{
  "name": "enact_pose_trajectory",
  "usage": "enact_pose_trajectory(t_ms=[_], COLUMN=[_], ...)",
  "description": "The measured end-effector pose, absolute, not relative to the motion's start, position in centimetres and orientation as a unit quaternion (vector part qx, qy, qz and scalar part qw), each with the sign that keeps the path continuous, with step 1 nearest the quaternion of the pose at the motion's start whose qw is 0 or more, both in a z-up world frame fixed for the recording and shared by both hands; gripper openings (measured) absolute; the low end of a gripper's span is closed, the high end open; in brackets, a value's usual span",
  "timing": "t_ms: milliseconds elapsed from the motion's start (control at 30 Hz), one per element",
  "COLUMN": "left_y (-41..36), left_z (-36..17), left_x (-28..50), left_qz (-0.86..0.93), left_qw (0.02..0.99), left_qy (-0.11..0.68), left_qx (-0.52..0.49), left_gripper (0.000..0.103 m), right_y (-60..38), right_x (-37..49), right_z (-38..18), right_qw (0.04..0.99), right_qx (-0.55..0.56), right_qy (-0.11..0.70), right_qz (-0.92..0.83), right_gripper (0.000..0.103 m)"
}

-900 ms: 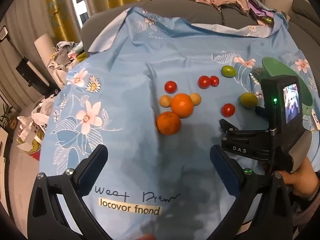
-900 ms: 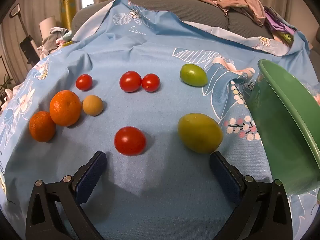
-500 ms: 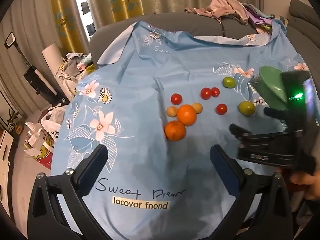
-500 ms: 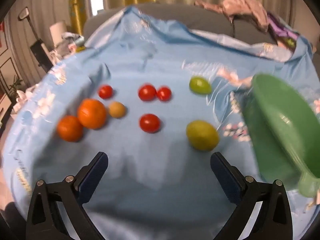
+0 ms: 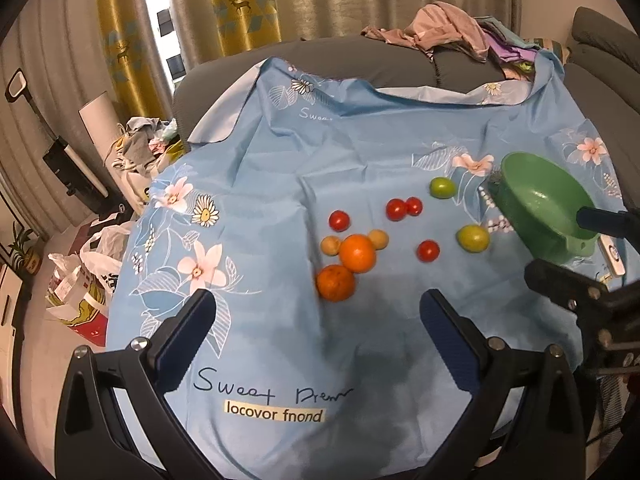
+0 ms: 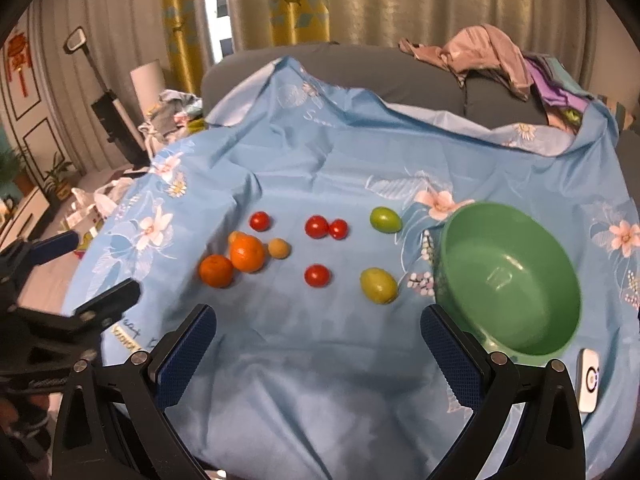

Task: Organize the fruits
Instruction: 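Move both tools over the table toward the two oranges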

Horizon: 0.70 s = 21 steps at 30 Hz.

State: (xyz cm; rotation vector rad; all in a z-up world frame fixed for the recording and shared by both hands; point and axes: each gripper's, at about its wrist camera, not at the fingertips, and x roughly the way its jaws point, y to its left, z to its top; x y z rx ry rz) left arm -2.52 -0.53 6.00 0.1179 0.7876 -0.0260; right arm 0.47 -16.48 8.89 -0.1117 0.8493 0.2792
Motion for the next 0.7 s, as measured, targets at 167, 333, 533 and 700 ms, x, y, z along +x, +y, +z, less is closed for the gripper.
enact_pose_trajectory(t_ms=[167,333,533,700], left_y=[-1.2,-1.4,-1.5,-1.5], left_z=[6.5,6.6,6.5,6.4], left_x=[-2.8,-2.8,-2.8,-2.9], left_qz=[-0.023,-0.028,-0.030,-0.033], left_qw=[0.922,0.921,0.920,0.919], left_qy=[0.382,0.384,0.387,0.389], left_qx=[0.058,0.059,0.059,0.058], left_gripper=[0.102,0.102,0.102,0.102], right_y=[-16.9,-17.4,-17.5,-17.6], right_x=[-0.3,-0.9,-1.1,-1.1], right_z=[9.7,9.7,9.3,9.3], right_qw=[0.906,0.908,0.907,0.906], right_qx=[-0.055,-0.052,-0.049,-0.049], right_qy=[0.398,0.394,0.398,0.399], right_qz=[0.134,0.131,0.130,0.131], right_gripper=[0.103,0.103,0.103,0.103])
